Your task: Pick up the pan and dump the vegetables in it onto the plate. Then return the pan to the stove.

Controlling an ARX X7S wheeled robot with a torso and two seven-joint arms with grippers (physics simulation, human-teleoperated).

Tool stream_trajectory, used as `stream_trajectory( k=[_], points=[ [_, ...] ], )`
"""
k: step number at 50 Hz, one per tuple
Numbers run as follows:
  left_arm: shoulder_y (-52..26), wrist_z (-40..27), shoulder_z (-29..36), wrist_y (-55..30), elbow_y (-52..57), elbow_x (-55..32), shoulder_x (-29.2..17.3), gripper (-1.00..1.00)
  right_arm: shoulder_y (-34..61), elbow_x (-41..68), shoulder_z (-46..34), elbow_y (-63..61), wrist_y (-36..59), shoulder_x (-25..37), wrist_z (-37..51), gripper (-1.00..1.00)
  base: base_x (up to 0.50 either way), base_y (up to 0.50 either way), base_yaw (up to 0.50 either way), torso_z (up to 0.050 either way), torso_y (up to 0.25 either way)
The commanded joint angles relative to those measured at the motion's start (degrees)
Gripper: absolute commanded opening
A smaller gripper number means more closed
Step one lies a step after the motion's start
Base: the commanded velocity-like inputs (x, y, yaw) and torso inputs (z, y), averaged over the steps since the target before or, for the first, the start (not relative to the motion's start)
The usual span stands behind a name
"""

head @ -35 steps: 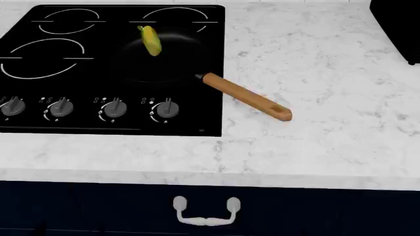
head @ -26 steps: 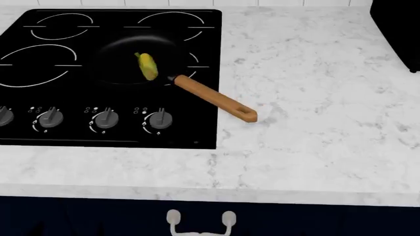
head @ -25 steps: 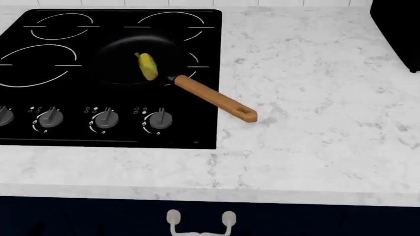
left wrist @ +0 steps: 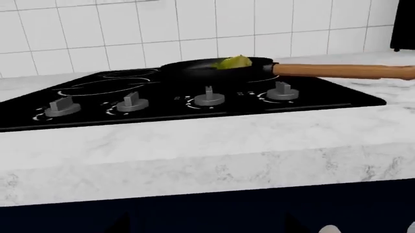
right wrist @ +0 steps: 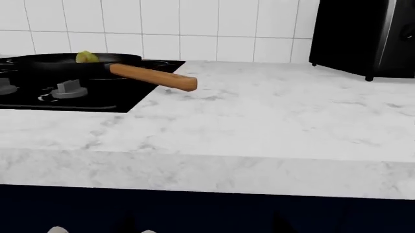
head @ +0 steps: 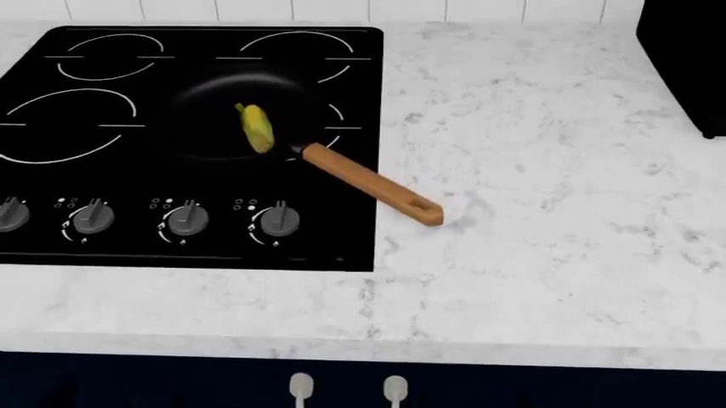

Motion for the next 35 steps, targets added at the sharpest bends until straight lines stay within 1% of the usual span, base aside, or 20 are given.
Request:
stream_trajectory(
  k=[1, 5, 17, 18, 19, 20, 27, 35],
  points=[
    [0.08, 1.56, -1.34, -10.23, 9.74, -2.16, -0.92, 1.00, -0.28, 0.44, 0.09, -5.52, 5.48, 1.07, -1.60, 1.00, 0.00, 0.00, 0.00, 0.049, 0.064],
    [0.34, 1.84, -0.71, -15.76, 16.15, -2.33, -2.22, 1.00, -0.10, -1.53, -0.95, -9.21, 9.34, 2.60, -1.05, 1.00, 0.00, 0.00, 0.00, 0.049, 0.065],
    [-3.16, 2.53, -1.23, -23.93, 21.24, -3.86, -4.76, 1.00, 3.71, -1.87, -0.78, -17.43, 18.71, 5.61, -1.62, 1.00, 0.00, 0.00, 0.00, 0.048, 0.066],
    [-3.54, 3.48, -2.70, -25.54, 21.79, -6.74, -4.15, 1.00, 4.02, 1.75, 0.84, -18.85, 19.40, 4.99, -3.06, 1.00, 0.01, 0.00, 0.00, 0.049, 0.062],
    [-4.03, 2.94, -2.13, -26.28, 22.63, -5.50, -4.82, 1.00, 4.64, -0.40, -0.12, -19.61, 20.52, 5.75, -2.21, 1.00, 0.00, 0.00, 0.00, 0.049, 0.066],
    [-4.70, 3.36, -2.88, -27.90, 23.48, -6.79, -4.80, 1.00, 5.17, 0.67, 0.30, -20.43, 21.56, 5.78, -2.77, 1.00, 0.00, 0.00, 0.00, 0.048, 0.064],
    [-7.32, 3.26, -2.30, -31.92, 25.78, -6.21, -6.68, 1.00, 7.46, -0.17, 0.00, -22.79, 25.73, 7.27, -2.54, 1.00, 0.00, 0.00, 0.00, 0.049, 0.066],
    [-10.32, 3.79, -1.74, -37.34, 28.81, -6.72, -8.39, 1.00, 13.01, 0.14, -1.22, -27.09, 35.13, 9.80, -4.48, 1.00, 0.00, 0.00, 0.00, 0.049, 0.065]
  ],
)
